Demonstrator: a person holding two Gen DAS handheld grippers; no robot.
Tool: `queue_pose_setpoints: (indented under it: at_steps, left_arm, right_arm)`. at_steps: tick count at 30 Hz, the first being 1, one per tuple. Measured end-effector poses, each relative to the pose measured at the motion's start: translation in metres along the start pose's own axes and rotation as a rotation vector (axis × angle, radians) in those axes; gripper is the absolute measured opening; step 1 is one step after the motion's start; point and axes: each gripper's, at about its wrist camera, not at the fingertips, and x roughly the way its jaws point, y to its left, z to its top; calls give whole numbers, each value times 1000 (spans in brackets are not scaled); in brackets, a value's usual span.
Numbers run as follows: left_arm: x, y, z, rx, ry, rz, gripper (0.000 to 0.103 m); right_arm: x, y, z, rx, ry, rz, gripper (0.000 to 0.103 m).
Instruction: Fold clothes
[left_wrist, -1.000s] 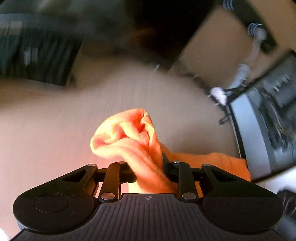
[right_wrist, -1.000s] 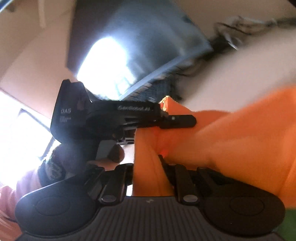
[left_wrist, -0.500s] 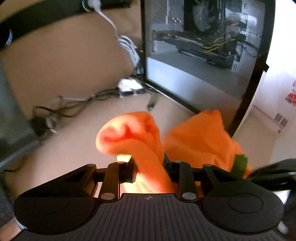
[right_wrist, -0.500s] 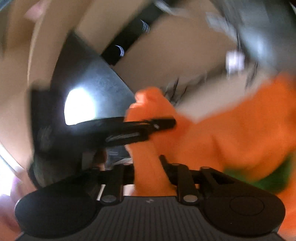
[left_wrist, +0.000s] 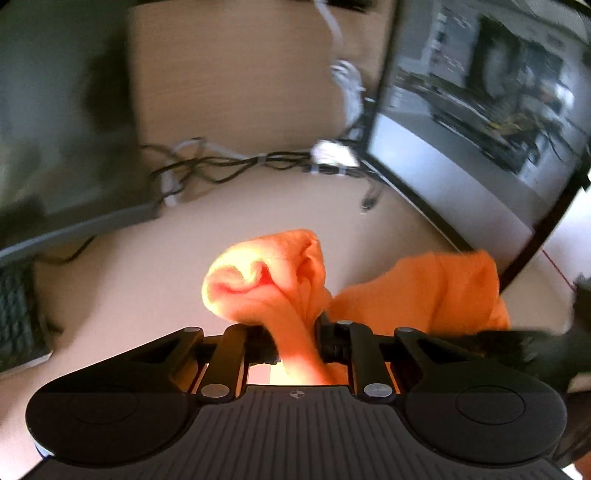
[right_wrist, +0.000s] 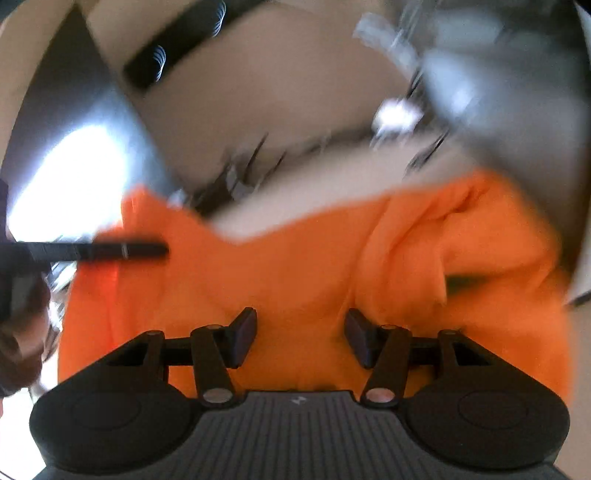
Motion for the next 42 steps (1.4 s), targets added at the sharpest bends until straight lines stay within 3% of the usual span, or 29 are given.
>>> queue_pose_setpoints:
  at_steps: [4,9,13,18,21,23,25,29,33,36,40,42]
  left_arm:
    - [-12,25,-6,-86,0,15,18]
    - [-24,54,-13,-195,4,30,18]
    - [3,66,-19,-308,57,-21,25]
    - [40,80,-23,-473,130,-78,28]
    - [54,77,-12,-485,145,-113,54]
    - [63,72,-5,-495,159,-161,87]
    - [71,65,2,-485,172,-188,93]
    - [77,62,6,-495,195,-249,93]
    - [66,77,2,-560,172,-284,93]
    - [34,89,-1,-539,96,-261,93]
    - [-4,105,-15,-511,18,-205,92]
    - [-13,115,-32,-509,13,-159,81]
  right_arm:
    - [61,38,9,-149,86,112,54]
    - [105,97,6,-344,144,156,55]
    - [106,112,-13,-474,95,106,55]
    - [86,111,-5,-538,42,73,55]
    - [49,105,0,-541,-15,63,57]
    - [33,95,5,-418,-9,135,57]
    - [22,84,11,-257,11,223,57]
    - [22,77,10,-90,26,282,56]
    - [50,81,8,-105,83,264,34]
    - [76,88,2,-179,135,177,32]
    - [82,87,-1,-221,150,161,31]
    - [79,88,0,-238,151,152,31]
